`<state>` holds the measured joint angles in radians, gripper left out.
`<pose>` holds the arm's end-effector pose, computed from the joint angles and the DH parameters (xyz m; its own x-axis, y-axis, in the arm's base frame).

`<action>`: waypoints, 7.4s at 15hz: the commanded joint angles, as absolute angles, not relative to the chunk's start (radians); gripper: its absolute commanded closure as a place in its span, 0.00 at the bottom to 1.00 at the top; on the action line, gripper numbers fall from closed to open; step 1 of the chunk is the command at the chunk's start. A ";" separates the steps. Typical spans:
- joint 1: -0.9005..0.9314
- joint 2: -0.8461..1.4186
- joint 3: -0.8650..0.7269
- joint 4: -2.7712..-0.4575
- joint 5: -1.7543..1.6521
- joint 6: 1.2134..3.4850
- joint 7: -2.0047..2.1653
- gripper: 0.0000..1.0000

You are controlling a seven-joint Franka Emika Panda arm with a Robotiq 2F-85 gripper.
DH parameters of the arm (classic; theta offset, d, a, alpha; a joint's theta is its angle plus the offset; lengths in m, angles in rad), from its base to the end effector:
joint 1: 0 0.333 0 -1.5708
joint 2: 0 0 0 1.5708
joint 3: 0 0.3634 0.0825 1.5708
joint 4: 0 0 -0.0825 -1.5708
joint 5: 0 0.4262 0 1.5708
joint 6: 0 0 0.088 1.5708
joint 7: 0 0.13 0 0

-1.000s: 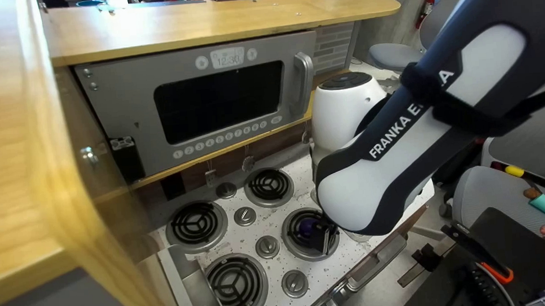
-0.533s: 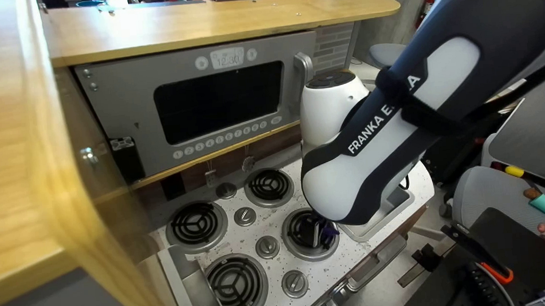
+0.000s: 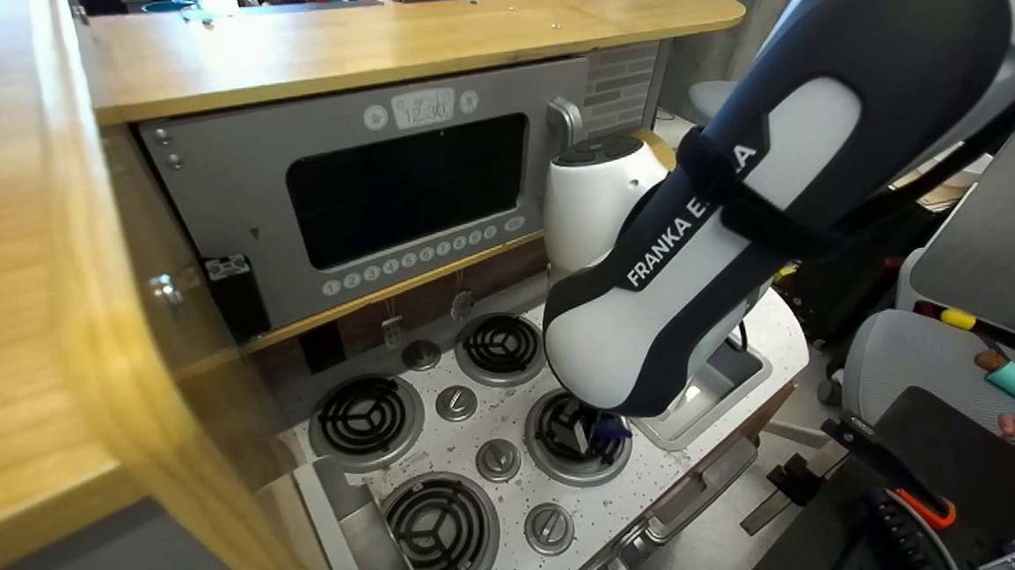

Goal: Pick the eggplant on the stove and put it on the counter

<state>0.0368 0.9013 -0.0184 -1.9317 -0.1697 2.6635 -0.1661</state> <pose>0.6086 0.0133 -0.0302 0.9254 0.3318 -0.1831 0.3436 -0.9384 0.0357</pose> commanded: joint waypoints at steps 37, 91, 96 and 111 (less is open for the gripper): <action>-0.209 0.773 -0.279 -1.826 -0.107 2.596 0.183 0.92; -0.268 1.327 -0.356 -1.103 -0.110 2.379 0.292 0.92; -0.279 1.306 -0.304 -1.179 -0.094 2.528 0.254 0.92; -0.347 0.998 -0.157 -1.535 -0.060 2.631 0.053 0.12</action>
